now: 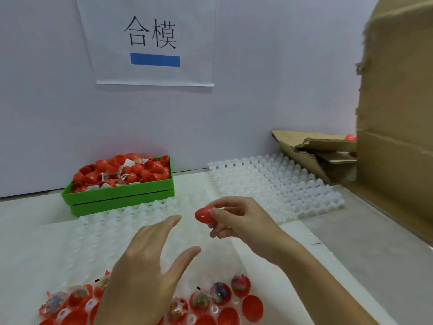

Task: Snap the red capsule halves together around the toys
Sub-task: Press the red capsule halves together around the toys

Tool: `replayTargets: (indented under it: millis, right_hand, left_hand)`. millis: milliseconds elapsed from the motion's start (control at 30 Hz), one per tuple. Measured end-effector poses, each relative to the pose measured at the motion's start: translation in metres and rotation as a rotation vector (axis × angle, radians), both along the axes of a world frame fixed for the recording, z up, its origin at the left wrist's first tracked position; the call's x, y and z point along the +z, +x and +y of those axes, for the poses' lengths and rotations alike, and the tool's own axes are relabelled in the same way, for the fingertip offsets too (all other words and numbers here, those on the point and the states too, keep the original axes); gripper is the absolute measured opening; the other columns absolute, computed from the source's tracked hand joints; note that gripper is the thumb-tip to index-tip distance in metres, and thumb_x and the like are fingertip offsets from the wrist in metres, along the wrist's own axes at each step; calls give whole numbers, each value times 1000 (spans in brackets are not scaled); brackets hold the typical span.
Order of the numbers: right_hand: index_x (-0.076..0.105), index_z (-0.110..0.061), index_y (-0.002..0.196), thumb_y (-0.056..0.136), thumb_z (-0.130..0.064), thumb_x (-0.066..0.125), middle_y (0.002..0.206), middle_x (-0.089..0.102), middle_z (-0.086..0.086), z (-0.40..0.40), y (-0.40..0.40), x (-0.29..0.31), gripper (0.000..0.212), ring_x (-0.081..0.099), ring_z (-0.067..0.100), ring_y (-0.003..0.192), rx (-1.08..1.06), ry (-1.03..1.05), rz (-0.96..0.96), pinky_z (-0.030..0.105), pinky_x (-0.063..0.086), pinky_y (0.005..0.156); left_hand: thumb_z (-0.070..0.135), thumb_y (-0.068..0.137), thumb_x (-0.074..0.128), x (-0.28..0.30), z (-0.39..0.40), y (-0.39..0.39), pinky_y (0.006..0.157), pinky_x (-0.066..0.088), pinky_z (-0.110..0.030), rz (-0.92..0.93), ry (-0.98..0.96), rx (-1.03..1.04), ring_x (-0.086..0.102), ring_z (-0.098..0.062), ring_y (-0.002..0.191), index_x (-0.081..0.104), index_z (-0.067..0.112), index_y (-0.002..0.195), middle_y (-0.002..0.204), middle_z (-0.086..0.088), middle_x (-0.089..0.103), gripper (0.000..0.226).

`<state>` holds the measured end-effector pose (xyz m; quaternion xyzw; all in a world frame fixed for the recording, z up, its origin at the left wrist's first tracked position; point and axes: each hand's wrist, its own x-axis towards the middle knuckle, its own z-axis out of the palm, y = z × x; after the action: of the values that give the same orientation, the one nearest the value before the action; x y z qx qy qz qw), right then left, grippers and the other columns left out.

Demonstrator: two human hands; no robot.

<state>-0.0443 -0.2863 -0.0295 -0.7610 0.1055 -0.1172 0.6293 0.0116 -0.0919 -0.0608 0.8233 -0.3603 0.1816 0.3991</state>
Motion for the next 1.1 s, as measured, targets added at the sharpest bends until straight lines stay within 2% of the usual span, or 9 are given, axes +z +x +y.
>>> replayTargets:
  millis: [67, 133, 233, 300, 367, 500, 667, 900, 1100]
  right_hand:
    - [68, -8, 105, 98, -21, 60, 86, 75, 12, -19, 7, 5, 17, 74, 20, 74, -65, 227, 23, 22, 56, 68]
    - [65, 1, 104, 99, -22, 59, 81, 73, 13, -37, 15, 10, 24, 71, 19, 71, -138, 421, -8, 23, 56, 66]
    - [64, 3, 106, 98, -23, 59, 78, 71, 11, -54, 22, 17, 28, 68, 17, 68, -176, 512, -93, 23, 56, 66]
    - [66, 2, 108, 94, -26, 63, 78, 70, 12, -48, 22, 16, 31, 66, 17, 68, -118, 486, -128, 24, 55, 67]
    - [70, -2, 108, 89, -29, 67, 80, 70, 14, -28, 17, 9, 33, 66, 20, 69, -12, 391, -135, 25, 55, 68]
    - [75, -12, 101, 91, -23, 66, 79, 72, 14, 20, 4, -5, 17, 67, 21, 68, 179, 120, -151, 27, 54, 68]
    - [73, -9, 103, 84, -20, 69, 77, 74, 11, 37, -7, -4, 23, 69, 17, 66, 170, 54, -185, 25, 54, 66]
    - [72, -10, 94, 83, 2, 69, 77, 76, 13, 36, -9, -5, 16, 73, 26, 68, 102, 73, -264, 23, 54, 62]
    - [71, -3, 87, 86, 9, 66, 71, 74, 10, 37, -9, -8, 13, 73, 25, 64, 93, 17, -280, 24, 55, 60]
  left_hand:
    - [69, 82, 55, 0, -1, 4, 55, 62, -41, -55, -33, 6, 59, -7, 65, 62, 35, 118, 98, 5, 64, 51]
    - [75, 84, 41, 2, -2, 5, 49, 58, -27, -75, -23, 21, 58, -4, 57, 67, 27, 112, 90, 6, 64, 62]
    - [77, 85, 36, 5, -6, 4, 49, 52, -22, -70, -14, 39, 57, -10, 54, 69, 27, 107, 85, 12, 63, 63]
    - [69, 79, 52, 8, -5, 4, 53, 53, -20, -18, -77, 27, 59, -2, 78, 68, 36, 102, 83, 22, 64, 44]
    - [65, 78, 68, 9, -5, 2, 57, 55, -20, 138, -175, -8, 60, 4, 87, 65, 52, 97, 85, 26, 69, 23]
    - [58, 58, 69, 16, -2, -1, 63, 56, -20, 336, -270, -100, 67, -2, 86, 63, 56, 103, 97, 29, 67, 46]
    - [8, 74, 82, 17, 3, -2, 67, 54, -14, 367, -269, -191, 68, -8, 87, 73, 44, 97, 91, 16, 72, 44]
    - [21, 66, 80, 23, 3, -6, 70, 53, -11, 494, -413, -231, 70, -6, 83, 79, 36, 88, 88, 10, 75, 27]
    - [25, 64, 76, 24, 0, -9, 72, 54, -11, 491, -427, -219, 71, -7, 83, 76, 32, 92, 88, 8, 74, 29]
